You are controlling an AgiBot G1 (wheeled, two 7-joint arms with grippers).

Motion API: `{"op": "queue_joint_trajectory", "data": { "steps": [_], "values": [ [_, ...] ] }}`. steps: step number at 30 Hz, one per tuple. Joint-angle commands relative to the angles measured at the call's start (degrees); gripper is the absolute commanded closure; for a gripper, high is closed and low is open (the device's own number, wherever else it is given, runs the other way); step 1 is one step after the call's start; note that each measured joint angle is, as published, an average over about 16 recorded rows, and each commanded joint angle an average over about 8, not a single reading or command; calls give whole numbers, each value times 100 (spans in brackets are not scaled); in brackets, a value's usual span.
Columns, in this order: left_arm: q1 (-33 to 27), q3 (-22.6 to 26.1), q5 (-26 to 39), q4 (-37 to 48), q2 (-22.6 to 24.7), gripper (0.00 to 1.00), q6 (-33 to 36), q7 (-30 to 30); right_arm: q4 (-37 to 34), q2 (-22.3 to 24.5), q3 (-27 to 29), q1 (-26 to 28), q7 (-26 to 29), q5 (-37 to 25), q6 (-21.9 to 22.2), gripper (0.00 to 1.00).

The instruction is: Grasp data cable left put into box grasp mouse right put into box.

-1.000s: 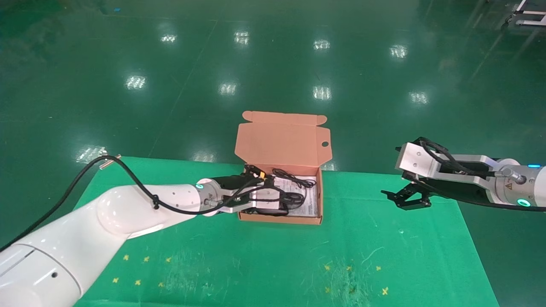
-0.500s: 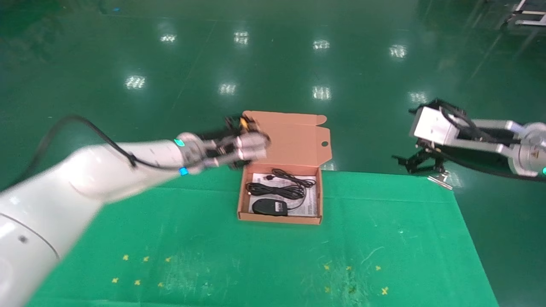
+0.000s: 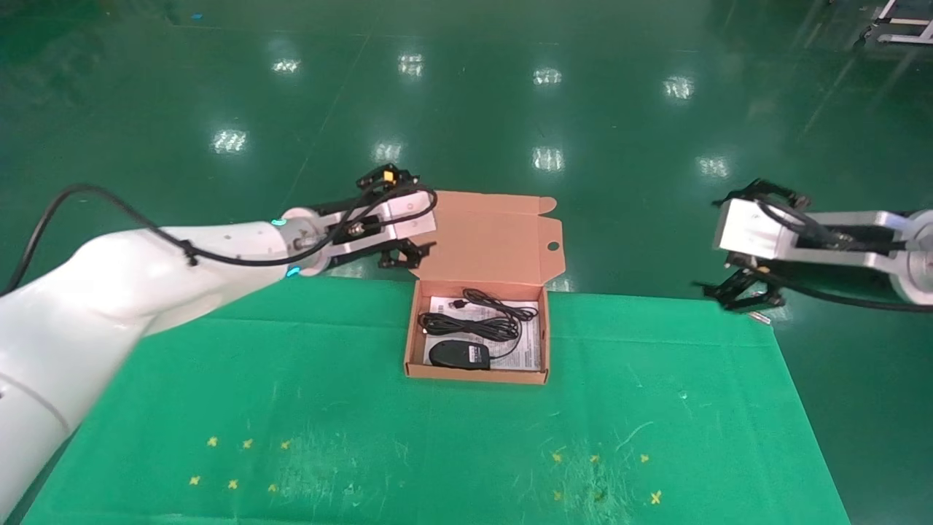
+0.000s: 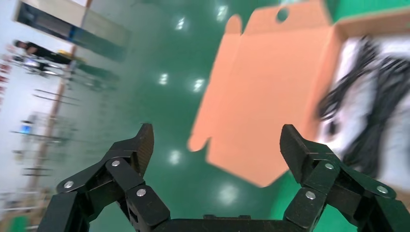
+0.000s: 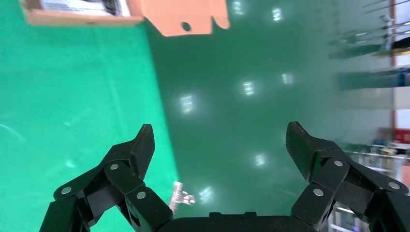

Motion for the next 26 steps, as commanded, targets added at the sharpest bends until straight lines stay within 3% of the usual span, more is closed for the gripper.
{"op": "queue_joint_trajectory", "data": {
  "steps": [1,26],
  "values": [
    [67,-87,-105,-95,-93,0,134,-78,14,3,87,-70,-7,119,-90,0],
    [1379,-1684,-2002,-1973,-1858,0,2709,-1487,208,49,1750,-1537,-170,2554,-1663,0]
  ]
}}
